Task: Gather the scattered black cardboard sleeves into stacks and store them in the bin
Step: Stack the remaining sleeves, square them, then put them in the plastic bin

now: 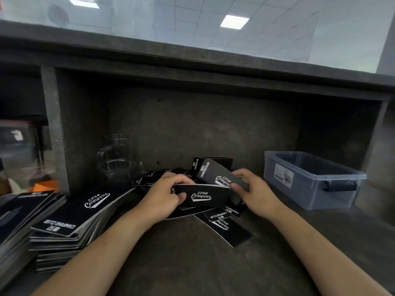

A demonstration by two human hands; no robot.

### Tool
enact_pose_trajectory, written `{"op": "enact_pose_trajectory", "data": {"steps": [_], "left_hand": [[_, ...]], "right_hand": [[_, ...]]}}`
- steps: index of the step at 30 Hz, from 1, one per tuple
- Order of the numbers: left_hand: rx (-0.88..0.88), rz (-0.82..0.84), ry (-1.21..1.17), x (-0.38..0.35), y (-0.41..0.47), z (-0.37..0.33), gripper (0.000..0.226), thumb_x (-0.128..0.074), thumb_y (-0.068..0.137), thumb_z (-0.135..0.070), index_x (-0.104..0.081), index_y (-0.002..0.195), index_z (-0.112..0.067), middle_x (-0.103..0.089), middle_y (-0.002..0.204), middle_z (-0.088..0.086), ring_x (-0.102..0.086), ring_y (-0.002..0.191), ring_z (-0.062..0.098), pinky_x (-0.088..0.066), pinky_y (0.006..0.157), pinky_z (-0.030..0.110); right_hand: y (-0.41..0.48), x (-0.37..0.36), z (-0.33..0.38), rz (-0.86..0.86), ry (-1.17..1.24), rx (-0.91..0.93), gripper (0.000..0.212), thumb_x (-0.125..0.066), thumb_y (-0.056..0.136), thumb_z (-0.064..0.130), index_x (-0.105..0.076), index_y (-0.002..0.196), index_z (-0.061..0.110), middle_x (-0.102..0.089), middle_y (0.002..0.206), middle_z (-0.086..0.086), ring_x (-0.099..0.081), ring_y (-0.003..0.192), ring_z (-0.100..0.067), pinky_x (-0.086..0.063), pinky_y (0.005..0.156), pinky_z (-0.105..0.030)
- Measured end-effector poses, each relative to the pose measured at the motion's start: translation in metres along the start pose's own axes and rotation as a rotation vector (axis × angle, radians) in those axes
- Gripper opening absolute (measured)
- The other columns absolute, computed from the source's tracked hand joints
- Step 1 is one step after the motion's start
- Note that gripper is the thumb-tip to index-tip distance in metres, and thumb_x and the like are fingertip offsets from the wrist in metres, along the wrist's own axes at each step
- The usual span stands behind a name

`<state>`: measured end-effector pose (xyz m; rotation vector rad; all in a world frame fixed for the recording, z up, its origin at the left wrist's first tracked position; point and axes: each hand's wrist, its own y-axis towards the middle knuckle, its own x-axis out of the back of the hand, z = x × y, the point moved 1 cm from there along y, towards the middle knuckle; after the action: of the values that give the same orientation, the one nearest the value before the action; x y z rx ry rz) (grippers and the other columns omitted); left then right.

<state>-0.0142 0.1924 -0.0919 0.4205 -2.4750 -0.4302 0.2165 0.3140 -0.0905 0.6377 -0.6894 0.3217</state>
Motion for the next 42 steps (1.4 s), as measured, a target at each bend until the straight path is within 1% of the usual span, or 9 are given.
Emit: {"op": "enact_pose_trajectory", "data": {"steps": [4,9,13,17,22,25,29,34,42], "left_hand": [[-0.061,-0.006,0.046,-0.005,0.002,0.004,0.040,-0.073,0.086,0.002,-0.062,0.101,-0.034,-0.054,0.125,-0.011,-0.054,0.122,0.005,-0.037,0.109,0.019],[-0.085,0.053,0.176,0.001,-0.005,-0.001,0.092,-0.074,0.090,-0.010,-0.022,0.153,-0.051,-0.059,0.121,-0.020,-0.062,0.099,-0.003,-0.044,0.094,0.018],[-0.142,0.065,0.345,-0.004,-0.003,0.000,0.042,-0.070,0.092,-0.012,-0.064,0.121,-0.042,-0.059,0.111,-0.019,-0.058,0.108,0.005,-0.048,0.100,0.034],[-0.109,-0.083,0.268,0.001,-0.001,-0.001,0.038,-0.069,0.089,-0.003,-0.067,0.115,-0.031,-0.059,0.110,-0.012,-0.056,0.106,0.007,-0.039,0.089,0.023],[0.021,-0.175,0.165,0.006,0.003,0.000,0.034,-0.069,0.088,-0.001,-0.068,0.111,-0.025,-0.062,0.111,-0.003,-0.057,0.104,0.014,-0.035,0.085,0.022],[0.074,-0.165,0.054,0.005,0.003,-0.001,0.035,-0.069,0.087,-0.001,-0.069,0.112,-0.025,-0.067,0.111,-0.003,-0.061,0.105,0.016,-0.045,0.091,0.030],[0.068,-0.156,-0.115,0.007,0.003,-0.003,0.034,-0.068,0.088,0.003,-0.072,0.105,-0.027,-0.075,0.101,-0.002,-0.068,0.102,0.023,-0.051,0.098,0.042],[0.026,-0.045,-0.169,0.003,-0.003,-0.008,0.031,-0.065,0.093,0.002,-0.072,0.101,-0.027,-0.075,0.097,-0.007,-0.068,0.101,0.016,-0.050,0.099,0.040],[0.013,-0.025,-0.172,0.004,-0.003,-0.011,0.029,-0.064,0.093,0.003,-0.072,0.103,-0.023,-0.075,0.101,0.000,-0.068,0.102,0.021,-0.051,0.099,0.041]], "right_hand": [[-0.003,0.004,0.011,0.004,0.291,0.038,0.021,-0.059,0.102,0.012,-0.073,0.110,0.025,-0.079,0.104,0.002,-0.072,0.097,-0.007,-0.053,0.081,-0.018],[-0.005,-0.018,0.014,0.259,0.615,-0.256,0.049,-0.041,0.104,0.055,-0.074,0.118,0.021,-0.074,0.124,-0.001,-0.064,0.123,-0.016,-0.045,0.110,-0.037],[0.001,-0.001,0.007,-0.040,0.237,-0.173,0.025,-0.049,0.106,0.032,-0.067,0.123,0.025,-0.067,0.130,0.000,-0.058,0.129,-0.019,-0.040,0.114,-0.037],[-0.008,0.012,-0.010,0.234,-0.336,-0.418,0.102,-0.069,0.077,0.074,-0.030,0.157,0.024,-0.042,0.157,-0.007,-0.033,0.148,-0.030,-0.030,0.121,-0.045],[-0.005,0.018,-0.015,0.200,-0.136,-0.397,0.119,-0.085,0.054,0.072,-0.038,0.152,0.023,-0.055,0.145,-0.003,-0.047,0.137,-0.023,-0.039,0.117,-0.041],[-0.003,0.017,-0.020,0.151,0.044,-0.453,0.097,-0.095,0.066,0.036,-0.046,0.147,0.012,-0.060,0.125,-0.004,-0.058,0.121,-0.020,-0.046,0.106,-0.029],[0.000,0.021,-0.012,-0.124,0.279,-0.349,0.014,-0.070,0.095,0.013,-0.071,0.109,0.018,-0.069,0.099,0.003,-0.066,0.113,-0.023,-0.046,0.078,-0.019],[0.000,0.023,0.005,-0.375,0.499,-0.167,0.010,-0.063,0.100,0.021,-0.070,0.103,0.026,-0.076,0.097,-0.001,-0.073,0.092,-0.018,-0.058,0.079,-0.034],[-0.005,0.030,0.015,-0.696,0.645,-0.013,0.011,-0.058,0.103,0.025,-0.069,0.104,0.025,-0.074,0.094,0.009,-0.069,0.083,0.000,-0.053,0.067,-0.024]]}}
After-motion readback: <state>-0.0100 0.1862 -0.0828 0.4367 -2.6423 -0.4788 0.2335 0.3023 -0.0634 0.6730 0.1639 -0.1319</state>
